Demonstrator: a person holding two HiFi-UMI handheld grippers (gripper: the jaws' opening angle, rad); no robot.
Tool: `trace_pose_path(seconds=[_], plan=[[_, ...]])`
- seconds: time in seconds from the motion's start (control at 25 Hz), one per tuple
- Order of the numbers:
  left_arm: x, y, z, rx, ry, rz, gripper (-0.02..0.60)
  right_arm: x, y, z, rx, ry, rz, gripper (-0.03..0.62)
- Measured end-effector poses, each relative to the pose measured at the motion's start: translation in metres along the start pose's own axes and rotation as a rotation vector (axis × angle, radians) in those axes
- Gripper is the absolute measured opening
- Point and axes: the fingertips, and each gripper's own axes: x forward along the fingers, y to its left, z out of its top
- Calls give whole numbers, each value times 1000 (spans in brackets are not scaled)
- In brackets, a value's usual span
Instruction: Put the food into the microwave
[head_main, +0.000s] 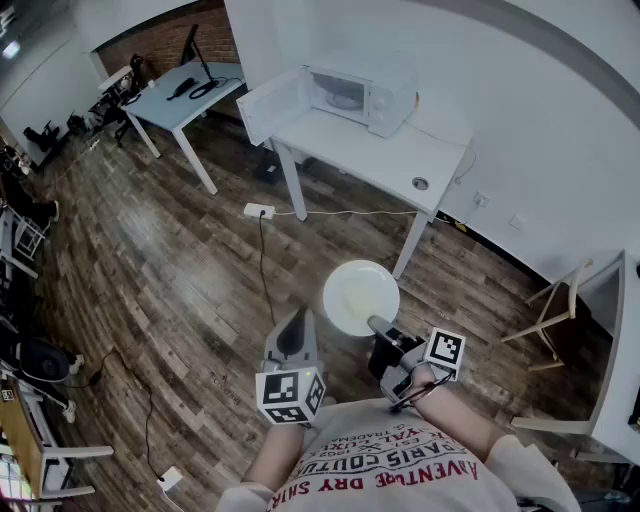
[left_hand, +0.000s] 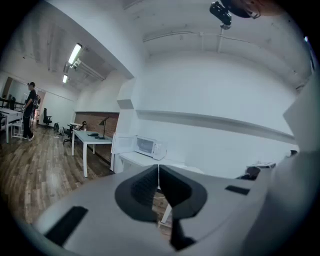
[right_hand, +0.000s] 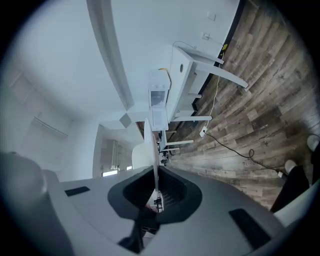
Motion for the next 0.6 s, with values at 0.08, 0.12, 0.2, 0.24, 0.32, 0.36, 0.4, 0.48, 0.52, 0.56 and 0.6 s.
trace_pose_path(seconds=[0.08,0.12,0.2,0.24,0.32,0.36,0.4,0.48,0.52,0.56,0.6], plan=[[-2,-1,-1,1,2,-1,8,-1,1,-1,-8,2,-1,23],[-2,-1,-1,1,3,0,8,-2,1,-2,-11,3,-3,23],[-4,-2,-3,1,5,3,8,-4,0,-2,-17,6,-8,23],[-4,-2,-4,2,5,6,8,-5,0,-2,-19,7,-9,23],[-5,-2,-6,3,8,12,8,-7,-2,-2,-17,7,-9,23],[-5,-2,-8,3,10,13,8,-8,-3,-1,-15,7,-9,23],[-5,-3,-10,1,13,12,8,-8,-4,-1,-15,6,-10,21],[-3,-4,-13,-3,19,7,8,-9,-5,0,-21,8,-17,21],[-3,-4,-14,-6,22,4,8,-8,-6,0,-25,9,-22,21],[-2,-3,-15,-9,25,2,8,-7,-6,0,-29,11,-26,21],[-1,-1,-16,-13,29,0,8,-6,-5,0,-29,12,-28,21]])
